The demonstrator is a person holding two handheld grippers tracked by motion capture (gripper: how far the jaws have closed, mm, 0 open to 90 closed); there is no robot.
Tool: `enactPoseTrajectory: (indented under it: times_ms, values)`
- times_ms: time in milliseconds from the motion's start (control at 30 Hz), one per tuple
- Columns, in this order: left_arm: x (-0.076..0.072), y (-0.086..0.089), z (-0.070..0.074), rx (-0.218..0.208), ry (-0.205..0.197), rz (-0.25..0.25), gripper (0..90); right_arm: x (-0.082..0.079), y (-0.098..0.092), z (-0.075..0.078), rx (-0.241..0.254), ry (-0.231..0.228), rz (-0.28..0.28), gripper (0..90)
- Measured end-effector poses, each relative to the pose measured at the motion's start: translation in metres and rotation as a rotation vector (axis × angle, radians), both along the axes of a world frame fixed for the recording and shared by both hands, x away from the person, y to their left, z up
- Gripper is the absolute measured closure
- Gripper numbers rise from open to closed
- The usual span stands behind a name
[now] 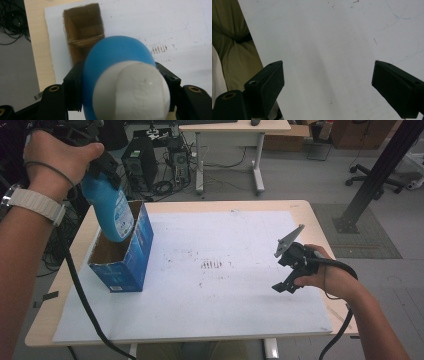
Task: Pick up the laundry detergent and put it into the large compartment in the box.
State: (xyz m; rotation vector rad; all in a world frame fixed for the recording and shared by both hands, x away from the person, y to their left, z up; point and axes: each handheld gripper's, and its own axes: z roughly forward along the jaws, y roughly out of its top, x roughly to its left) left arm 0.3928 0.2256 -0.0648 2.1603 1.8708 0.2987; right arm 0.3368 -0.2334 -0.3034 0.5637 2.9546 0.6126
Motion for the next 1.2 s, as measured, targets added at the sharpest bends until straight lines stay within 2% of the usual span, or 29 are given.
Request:
enactPoseTrajectory:
  times_ms: [67, 467, 800, 1000, 1200]
  values:
    - [0.000, 0.002, 0.000, -0.006, -0.003, 0.008, 37.4, 0.000, 0.000, 0.000, -0.002, 0.000, 0.001, 11.0]
    - [0.003, 0.009, -0.007, 0.017, -0.002, 0.041, 37.4, -0.001, -0.001, -0.001, 0.000, 0.002, -0.002, 11.0]
    - [0.008, 0.017, -0.021, 0.011, 0.003, 0.071, 37.4, 0.000, -0.001, -0.001, -0.001, 0.003, -0.001, 11.0]
    - [0.010, 0.022, -0.030, 0.036, 0.004, 0.084, 37.4, 0.000, -0.001, -0.002, -0.005, 0.009, -0.004, 11.0]
    - [0.012, 0.027, -0.043, 0.023, 0.006, 0.099, 37.4, -0.001, 0.000, -0.003, -0.007, 0.008, -0.003, 11.0]
